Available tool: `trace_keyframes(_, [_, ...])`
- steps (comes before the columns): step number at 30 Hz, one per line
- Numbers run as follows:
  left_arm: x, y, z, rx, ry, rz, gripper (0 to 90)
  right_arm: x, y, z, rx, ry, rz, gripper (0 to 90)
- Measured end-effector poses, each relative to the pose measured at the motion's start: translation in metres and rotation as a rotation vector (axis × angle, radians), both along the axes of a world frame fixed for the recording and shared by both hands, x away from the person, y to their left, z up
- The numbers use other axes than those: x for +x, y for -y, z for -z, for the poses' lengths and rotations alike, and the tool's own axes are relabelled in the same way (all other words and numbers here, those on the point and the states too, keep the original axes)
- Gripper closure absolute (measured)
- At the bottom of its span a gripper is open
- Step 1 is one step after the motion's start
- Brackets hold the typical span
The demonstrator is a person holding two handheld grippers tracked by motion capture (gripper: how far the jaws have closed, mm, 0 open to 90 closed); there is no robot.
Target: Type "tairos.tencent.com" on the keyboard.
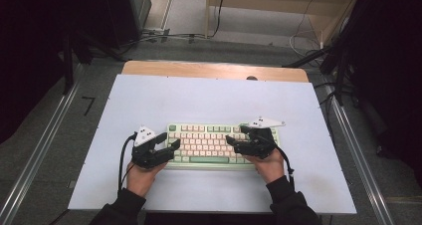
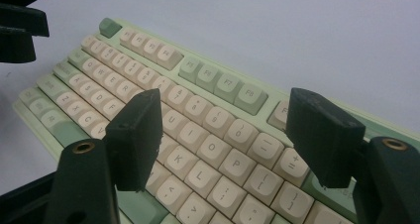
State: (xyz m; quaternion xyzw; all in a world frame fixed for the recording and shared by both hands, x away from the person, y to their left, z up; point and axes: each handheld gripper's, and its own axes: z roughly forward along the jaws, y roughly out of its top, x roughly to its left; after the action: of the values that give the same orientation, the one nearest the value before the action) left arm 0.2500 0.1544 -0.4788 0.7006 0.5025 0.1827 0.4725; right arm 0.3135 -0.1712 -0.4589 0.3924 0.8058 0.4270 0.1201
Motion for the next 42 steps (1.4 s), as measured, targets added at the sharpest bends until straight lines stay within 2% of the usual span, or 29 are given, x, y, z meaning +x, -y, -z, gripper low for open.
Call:
trace_keyframes(2, [0.0, 0.001, 0.0, -0.01, -0.002, 0.014, 53.1, 0.0, 0.0, 0.0, 0.0, 0.001, 0.001, 28.9])
trace_keyframes(3, [0.001, 0.002, -0.001, -0.017, -0.002, 0.02, 60.4, 0.0, 0.001, 0.0, 0.001, 0.0, 0.004, 29.0])
trace_keyframes(4, [0.001, 0.003, -0.001, -0.021, 0.0, 0.026, 63.8, 0.0, 0.001, 0.0, 0.0, 0.0, 0.003, 29.0])
trace_keyframes(5, [0.001, 0.004, -0.001, -0.022, 0.003, 0.031, 63.8, 0.0, 0.001, 0.0, 0.0, 0.0, 0.003, 29.0])
trace_keyframes(7, [0.002, 0.006, -0.002, -0.027, 0.0, 0.045, 72.7, 0.0, 0.001, -0.001, 0.002, 0.001, 0.006, 29.1])
trace_keyframes(8, [0.002, 0.007, -0.003, -0.026, -0.001, 0.051, 72.7, 0.0, 0.001, -0.001, 0.002, 0.001, 0.006, 29.1])
trace_keyframes(9, [0.002, 0.009, -0.003, -0.025, 0.0, 0.055, 78.0, 0.0, 0.001, -0.001, 0.002, 0.001, 0.006, 29.2])
trace_keyframes(10, [0.003, 0.01, -0.004, -0.025, -0.003, 0.063, 78.0, 0.0, 0.001, -0.001, 0.002, 0.0, 0.006, 29.2])
trace_keyframes(14, [0.006, 0.015, -0.003, -0.024, -0.018, 0.074, 89.8, -0.001, 0.001, 0.0, 0.001, -0.005, 0.007, 29.5])
trace_keyframes(22, [0.011, 0.023, 0.001, -0.002, -0.039, 0.087, 90.0, -0.001, 0.0, 0.0, 0.003, -0.007, 0.003, 29.6])
trace_keyframes(28, [0.013, 0.032, 0.005, 0.036, -0.054, 0.105, 90.0, -0.001, 0.0, 0.0, 0.002, -0.008, 0.003, 29.6])
trace_keyframes(30, [0.014, 0.034, 0.007, 0.053, -0.058, 0.099, 90.0, -0.001, 0.0, 0.001, 0.002, -0.009, 0.002, 29.6])
trace_keyframes(42, [0.016, 0.038, 0.011, 0.089, -0.079, 0.08, 90.0, -0.001, 0.0, 0.002, -0.001, -0.012, 0.001, 30.1])
